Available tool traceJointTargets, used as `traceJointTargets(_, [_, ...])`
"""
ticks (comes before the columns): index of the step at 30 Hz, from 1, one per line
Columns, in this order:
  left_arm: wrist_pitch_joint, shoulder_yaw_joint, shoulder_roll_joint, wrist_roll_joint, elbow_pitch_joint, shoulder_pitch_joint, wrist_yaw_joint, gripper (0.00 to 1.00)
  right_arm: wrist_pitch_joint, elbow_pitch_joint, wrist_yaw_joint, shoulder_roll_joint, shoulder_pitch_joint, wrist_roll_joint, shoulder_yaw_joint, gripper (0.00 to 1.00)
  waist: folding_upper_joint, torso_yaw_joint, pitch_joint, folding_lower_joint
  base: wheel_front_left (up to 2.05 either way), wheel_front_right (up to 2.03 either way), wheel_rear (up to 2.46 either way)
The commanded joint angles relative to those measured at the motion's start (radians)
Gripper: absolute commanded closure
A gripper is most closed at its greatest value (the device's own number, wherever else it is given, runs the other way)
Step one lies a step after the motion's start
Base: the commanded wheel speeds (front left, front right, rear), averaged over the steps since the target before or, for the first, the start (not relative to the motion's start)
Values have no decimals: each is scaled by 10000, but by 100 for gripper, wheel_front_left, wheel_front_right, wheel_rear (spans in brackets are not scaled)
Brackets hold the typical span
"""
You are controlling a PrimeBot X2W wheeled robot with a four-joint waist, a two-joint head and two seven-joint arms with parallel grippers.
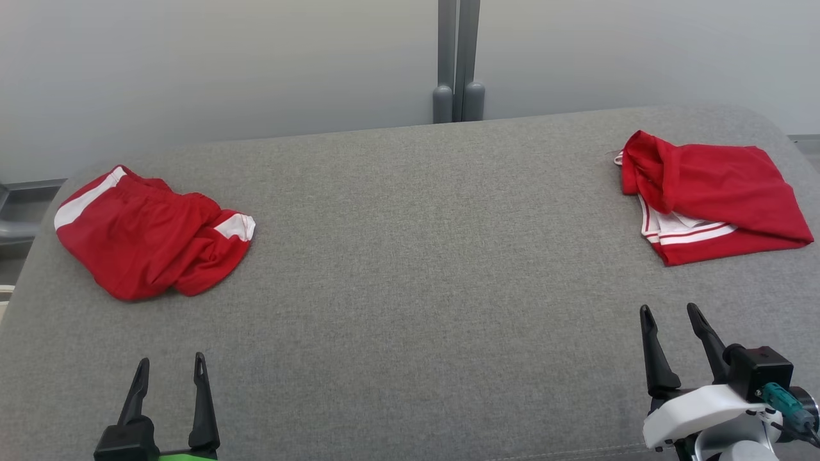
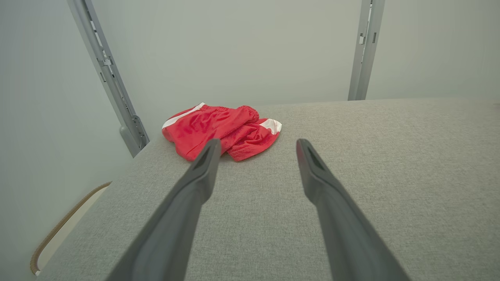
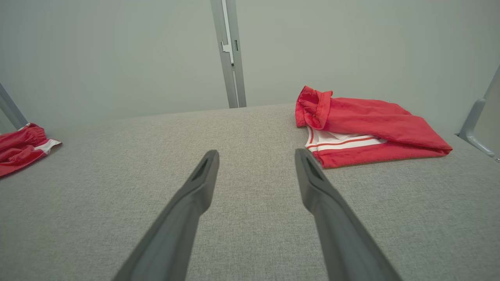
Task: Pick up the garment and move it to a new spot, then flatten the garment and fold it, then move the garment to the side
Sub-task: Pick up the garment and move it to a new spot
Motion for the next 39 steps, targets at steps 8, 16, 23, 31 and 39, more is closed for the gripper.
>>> traceJointTargets(8, [-24, 8, 118, -100, 39, -112, 67, 0, -35, -90, -4, -34, 40, -34, 100, 0, 0, 276, -14, 0, 0, 0, 0])
traceJointTargets(16, [-24, 74, 181, -157, 84, -76, 165, 0, -37, -69, -4, -26, 86, 195, 318, 0, 0, 919, -56, 0, 0, 0, 0])
traceJointTargets(23, [43, 119, 280, -241, 122, -87, 275, 0, -39, -57, -4, 24, 105, 364, 564, 0, 0, 1811, -88, 0, 0, 0, 0])
traceJointTargets(31, [206, 138, 338, -427, 52, -144, 305, 0, -39, -26, -4, 117, -101, 479, 957, 0, 0, 2750, -100, 0, 0, 0, 0])
traceJointTargets(39, [149, 192, 446, -490, 13, -107, 390, 0, -40, 46, -4, 181, -153, 579, 1251, 0, 0, 3590, -172, 0, 0, 0, 0])
